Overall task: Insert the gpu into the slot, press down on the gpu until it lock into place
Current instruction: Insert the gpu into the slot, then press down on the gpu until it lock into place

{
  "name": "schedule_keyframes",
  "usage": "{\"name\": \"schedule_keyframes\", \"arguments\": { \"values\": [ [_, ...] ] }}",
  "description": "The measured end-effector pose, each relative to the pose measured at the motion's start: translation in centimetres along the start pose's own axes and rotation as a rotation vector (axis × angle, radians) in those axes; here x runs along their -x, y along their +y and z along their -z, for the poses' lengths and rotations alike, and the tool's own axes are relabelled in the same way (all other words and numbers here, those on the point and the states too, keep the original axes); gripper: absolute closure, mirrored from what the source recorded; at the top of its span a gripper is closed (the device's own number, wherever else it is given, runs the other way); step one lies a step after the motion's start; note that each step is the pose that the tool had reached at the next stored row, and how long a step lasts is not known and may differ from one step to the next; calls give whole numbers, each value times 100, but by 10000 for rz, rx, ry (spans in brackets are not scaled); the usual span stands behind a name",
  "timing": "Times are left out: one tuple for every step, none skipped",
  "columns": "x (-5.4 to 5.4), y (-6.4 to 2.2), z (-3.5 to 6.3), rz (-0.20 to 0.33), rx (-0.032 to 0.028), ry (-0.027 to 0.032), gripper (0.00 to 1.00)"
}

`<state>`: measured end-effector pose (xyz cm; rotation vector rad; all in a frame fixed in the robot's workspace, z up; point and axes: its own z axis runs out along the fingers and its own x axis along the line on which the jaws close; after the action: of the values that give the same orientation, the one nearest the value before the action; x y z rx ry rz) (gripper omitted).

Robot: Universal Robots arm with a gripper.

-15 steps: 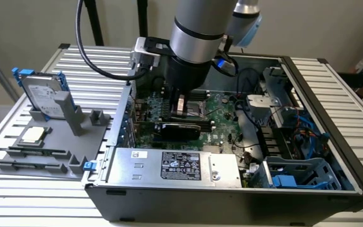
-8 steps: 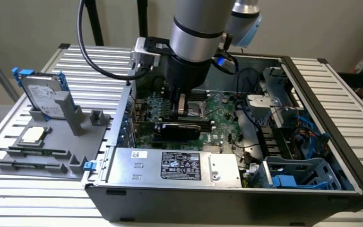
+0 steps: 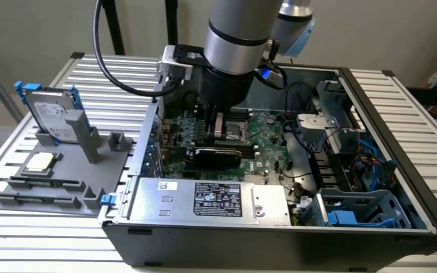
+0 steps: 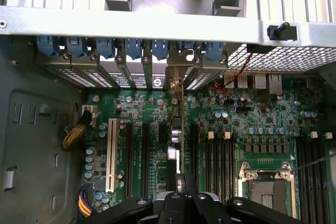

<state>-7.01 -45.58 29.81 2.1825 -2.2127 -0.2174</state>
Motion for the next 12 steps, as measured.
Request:
{"name": "schedule_keyframes", "arguments": {
  "values": [
    [0,0,0,0,0,0,89],
    [0,0,0,0,0,0,89],
    [0,0,0,0,0,0,89],
    [0,0,0,0,0,0,89],
    [0,0,0,0,0,0,89],
    [0,0,0,0,0,0,89],
    [0,0,0,0,0,0,89],
    [0,0,0,0,0,1,89],
    [0,0,0,0,0,0,89],
    [0,0,0,0,0,0,89],
    [0,0,0,0,0,0,89],
    [0,0,0,0,0,0,89]
  ]
}}
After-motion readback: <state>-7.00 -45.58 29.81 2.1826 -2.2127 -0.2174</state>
